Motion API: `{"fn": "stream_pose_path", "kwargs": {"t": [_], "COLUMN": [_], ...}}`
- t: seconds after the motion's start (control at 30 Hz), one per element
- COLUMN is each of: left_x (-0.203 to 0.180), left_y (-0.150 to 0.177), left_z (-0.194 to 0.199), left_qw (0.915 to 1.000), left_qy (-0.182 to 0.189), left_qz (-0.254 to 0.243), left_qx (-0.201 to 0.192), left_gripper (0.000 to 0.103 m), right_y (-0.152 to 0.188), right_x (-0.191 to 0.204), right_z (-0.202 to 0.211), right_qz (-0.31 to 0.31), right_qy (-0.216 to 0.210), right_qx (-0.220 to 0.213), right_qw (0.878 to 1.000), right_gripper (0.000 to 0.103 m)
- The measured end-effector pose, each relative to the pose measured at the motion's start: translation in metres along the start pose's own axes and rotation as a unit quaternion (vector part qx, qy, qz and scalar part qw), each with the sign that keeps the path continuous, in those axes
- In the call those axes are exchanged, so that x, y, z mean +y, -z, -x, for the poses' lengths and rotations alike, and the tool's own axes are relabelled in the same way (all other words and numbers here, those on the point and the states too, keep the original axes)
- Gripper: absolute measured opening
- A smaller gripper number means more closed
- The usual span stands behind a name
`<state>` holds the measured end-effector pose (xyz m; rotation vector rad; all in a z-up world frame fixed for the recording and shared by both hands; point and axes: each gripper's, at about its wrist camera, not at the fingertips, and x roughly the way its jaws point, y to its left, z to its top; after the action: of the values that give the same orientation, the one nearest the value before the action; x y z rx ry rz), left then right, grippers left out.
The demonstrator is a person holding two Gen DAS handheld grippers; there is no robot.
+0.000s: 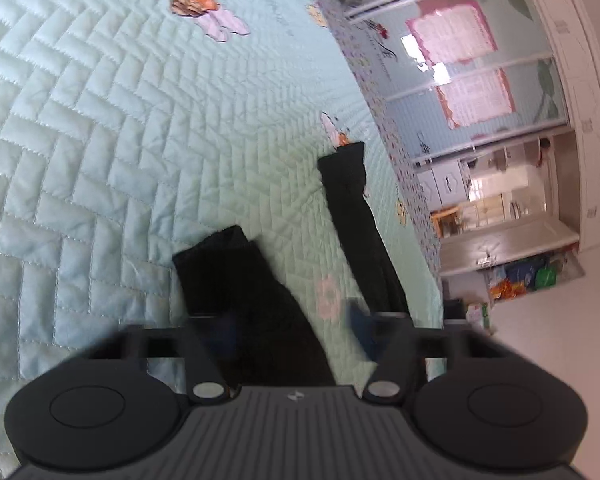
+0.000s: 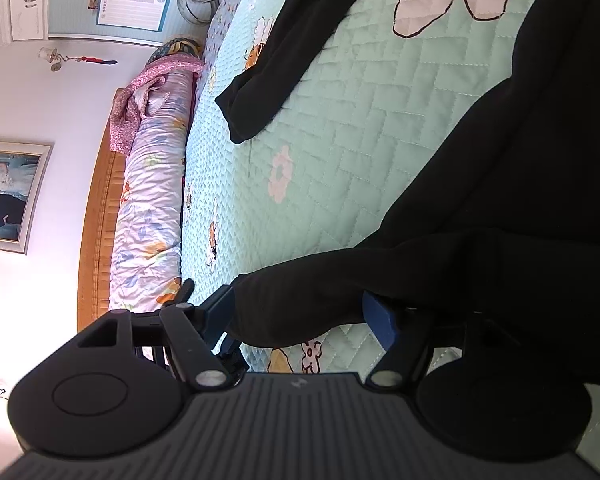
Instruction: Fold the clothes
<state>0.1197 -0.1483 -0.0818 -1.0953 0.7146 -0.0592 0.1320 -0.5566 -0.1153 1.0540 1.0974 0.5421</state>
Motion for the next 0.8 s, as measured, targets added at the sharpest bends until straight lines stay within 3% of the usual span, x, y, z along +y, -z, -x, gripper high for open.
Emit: {"fn": "stream_pose_path", "kwargs": {"t": [0.03, 0.17, 0.3, 0.37, 0.6, 0.7, 0.8], "left_x": [-0.003, -0.022, -0.034, -0.04, -0.077, -0.079, -0.065], "left_y": [0.002, 0.009, 0.007, 0.007, 0.022, 0.033, 0.036], "left_z": [0.001, 0.022, 0.052, 0.066, 0.112, 0.122, 0.123], "left_qw": [1.0, 0.999, 0.9999, 0.9995, 0.9996, 0.9993, 0.9996], "left_qy": [-0.001, 0.011, 0.014, 0.025, 0.016, 0.002, -0.021], "left_qz": [-0.007, -0.043, 0.001, 0.021, -0.021, -0.038, -0.017], "left_qx": [0.005, 0.003, 0.002, 0.002, -0.007, 0.003, 0.004], "left_gripper": [0.009, 0.009, 0.009, 0.009, 0.009, 0.009, 0.009], "right_y": [0.0, 0.005, 0.012, 0.016, 0.062, 0.07, 0.066], "right_x": [0.0, -0.001, -0.021, -0.037, -0.093, -0.107, -0.114], "right_z": [0.001, 0.026, 0.096, 0.138, 0.252, 0.268, 0.263], "right_qz": [0.0, -0.009, -0.032, -0.044, -0.096, -0.113, -0.127], "right_qy": [-0.003, -0.054, -0.097, -0.079, 0.021, 0.046, 0.048], "right_qx": [-0.001, -0.02, -0.087, -0.126, -0.241, -0.247, -0.247], "right_qw": [1.0, 0.998, 0.991, 0.988, 0.965, 0.961, 0.959], "right_gripper": [0.072, 0.072, 0.072, 0.073, 0.074, 0.076, 0.076]}}
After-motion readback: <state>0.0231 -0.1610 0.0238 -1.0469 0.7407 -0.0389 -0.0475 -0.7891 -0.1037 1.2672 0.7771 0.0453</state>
